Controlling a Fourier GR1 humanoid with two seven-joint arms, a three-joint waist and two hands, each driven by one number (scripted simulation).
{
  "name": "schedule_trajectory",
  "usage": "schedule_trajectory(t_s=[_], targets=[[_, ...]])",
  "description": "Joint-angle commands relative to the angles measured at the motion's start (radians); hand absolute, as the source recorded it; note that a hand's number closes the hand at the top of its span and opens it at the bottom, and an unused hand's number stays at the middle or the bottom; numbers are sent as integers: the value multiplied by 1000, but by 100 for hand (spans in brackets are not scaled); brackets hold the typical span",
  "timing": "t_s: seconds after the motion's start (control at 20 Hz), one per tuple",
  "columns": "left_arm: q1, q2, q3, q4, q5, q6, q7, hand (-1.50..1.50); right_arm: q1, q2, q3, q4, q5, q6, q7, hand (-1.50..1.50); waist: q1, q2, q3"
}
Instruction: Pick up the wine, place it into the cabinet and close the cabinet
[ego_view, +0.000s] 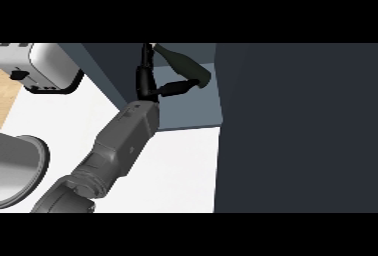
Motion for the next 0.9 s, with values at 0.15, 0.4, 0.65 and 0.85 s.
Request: schedule_trajectory(t_s=[0.15, 0.4, 0.65, 0.85], targets=[[55, 11, 10, 5, -7, -52, -67, -150, 9, -4, 0, -44, -41, 4, 17, -150, 4, 6, -3], [53, 25, -11, 17, -27, -124, -36, -150, -22, -7, -10, -54, -61, -19, 61, -150, 13, 1, -3], [47, 0, -15, 1, -12, -144, -37, -150, 42, -3, 8, -93, -49, -12, 52, -150, 10, -8, -3], [68, 0, -9, -14, 36, -166, -60, -150, 19, 38, 119, -89, 47, -49, 69, -150, 1, -10, -4]])
